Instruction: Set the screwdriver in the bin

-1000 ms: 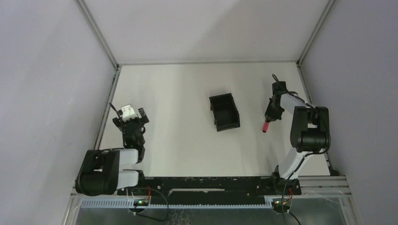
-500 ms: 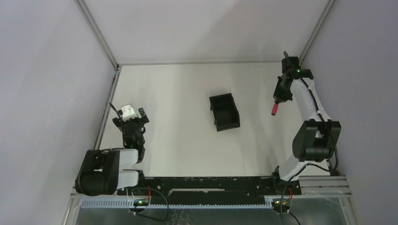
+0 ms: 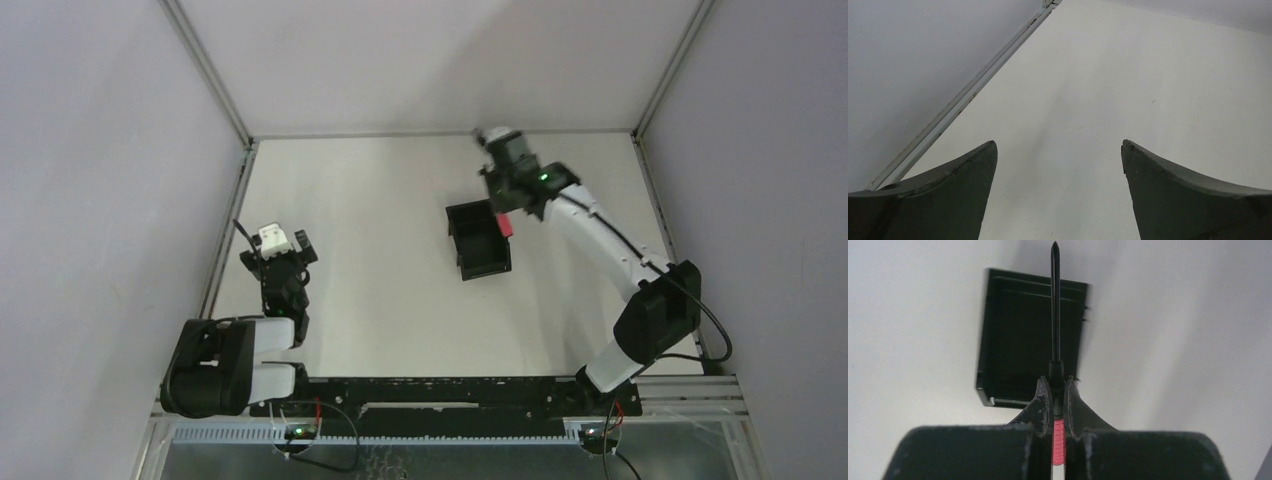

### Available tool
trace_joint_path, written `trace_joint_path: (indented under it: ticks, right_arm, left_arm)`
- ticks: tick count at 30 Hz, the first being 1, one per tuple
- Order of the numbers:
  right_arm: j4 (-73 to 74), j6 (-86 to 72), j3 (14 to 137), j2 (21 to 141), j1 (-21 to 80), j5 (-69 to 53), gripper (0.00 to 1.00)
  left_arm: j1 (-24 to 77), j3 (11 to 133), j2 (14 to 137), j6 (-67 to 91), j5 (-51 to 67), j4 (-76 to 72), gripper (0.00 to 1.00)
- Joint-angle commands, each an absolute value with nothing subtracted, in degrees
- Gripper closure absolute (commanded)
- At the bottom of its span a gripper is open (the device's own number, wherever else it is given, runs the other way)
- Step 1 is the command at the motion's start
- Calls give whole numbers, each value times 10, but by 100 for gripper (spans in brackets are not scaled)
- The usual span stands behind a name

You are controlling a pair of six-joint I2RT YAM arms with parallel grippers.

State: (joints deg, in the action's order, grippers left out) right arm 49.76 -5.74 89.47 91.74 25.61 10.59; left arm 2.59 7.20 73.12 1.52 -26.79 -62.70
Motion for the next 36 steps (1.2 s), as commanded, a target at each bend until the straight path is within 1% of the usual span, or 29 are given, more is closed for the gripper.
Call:
trace_joint_path:
  ticks: [1,7,10,15,16,17,18,20,22,23,29,31,32,33,34,36]
  right_arm:
    - [304,93,817,898,340,143,100]
    - [268,122,802,988,370,136,100]
    - [272,123,802,1028,372,158,100]
    - [267,121,775,1051,372,170,100]
    - [267,121,770,1051,372,169,99]
    - [268,119,767,1050,372,166,89]
    - [269,117,766,1050,372,163,83]
    - [273,111,765,1046,373,159,59]
    - [273,102,765,1032,374,162,50]
    - [272,98,765,1026,375,164,47]
    - [266,72,765,944,373,180,39]
    - [268,61,765,911,370,180,35]
    - [269,54,765,896,365,178,31]
    - [271,46,765,877,359,173,13]
    - [273,35,765,861,352,162,2]
    - [274,20,760,827,328,138,0]
  left_arm:
    - [23,99,728,15,-263,-639,2]
    - [23,99,728,15,-263,-639,2]
    - [23,99,728,15,-263,-639,2]
    - [22,99,727,15,-263,-639,2]
    - [23,99,728,15,-263,-638,2]
    - [23,98,728,15,-263,-639,2]
    - [23,99,728,15,-263,-639,2]
    - [22,99,728,15,-263,-639,2]
    - [23,99,728,15,-263,-639,2]
    - [23,99,728,15,-263,-639,2]
    - [22,99,728,15,-263,-639,2]
    - [23,99,728,15,-263,-639,2]
    - [23,98,728,14,-263,-639,2]
    - [23,99,728,15,-263,-639,2]
    - [23,98,728,15,-263,-639,2]
    - [23,99,727,15,-263,-639,2]
